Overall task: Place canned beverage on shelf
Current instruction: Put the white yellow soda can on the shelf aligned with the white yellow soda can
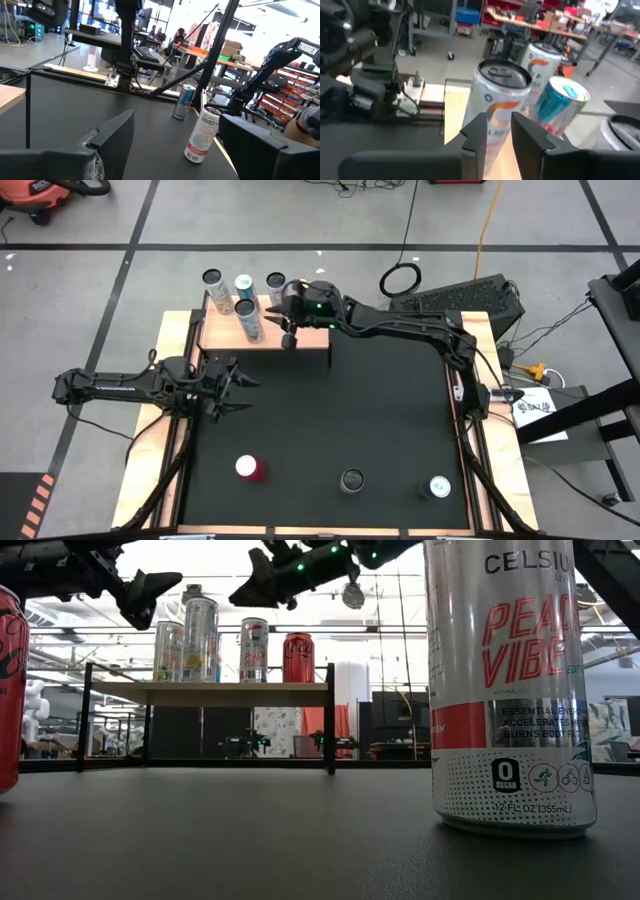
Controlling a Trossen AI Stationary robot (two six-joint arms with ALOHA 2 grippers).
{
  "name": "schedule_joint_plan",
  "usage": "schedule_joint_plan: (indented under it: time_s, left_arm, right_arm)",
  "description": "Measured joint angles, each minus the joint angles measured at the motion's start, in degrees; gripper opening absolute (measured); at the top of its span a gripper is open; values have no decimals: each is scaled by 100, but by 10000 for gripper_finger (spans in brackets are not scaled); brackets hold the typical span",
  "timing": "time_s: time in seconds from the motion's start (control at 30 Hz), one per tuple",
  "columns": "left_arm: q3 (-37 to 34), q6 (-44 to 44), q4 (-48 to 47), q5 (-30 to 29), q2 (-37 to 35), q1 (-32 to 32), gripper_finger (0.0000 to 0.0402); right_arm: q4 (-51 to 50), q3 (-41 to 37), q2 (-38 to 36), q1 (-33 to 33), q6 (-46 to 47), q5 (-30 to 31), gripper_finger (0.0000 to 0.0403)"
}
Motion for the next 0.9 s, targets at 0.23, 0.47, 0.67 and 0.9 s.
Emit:
schedule_joint_plan:
  time_s: [0.23, 0.47, 0.67, 0.9]
  left_arm:
    - [0, 0, -3, 2, 0, 0, 293]
    - [0, -5, 0, 2, 1, 0, 293]
    - [0, -29, 69, 0, -1, 0, 293]
    - [0, -157, 58, -38, 1, 0, 293]
  right_arm:
    - [294, 0, 255, -27, -13, 4, 25]
    - [386, 0, 378, -28, 5, 4, 2]
    - [361, 0, 457, -50, 70, -149, 2]
    - [481, 0, 457, -59, 118, -356, 0]
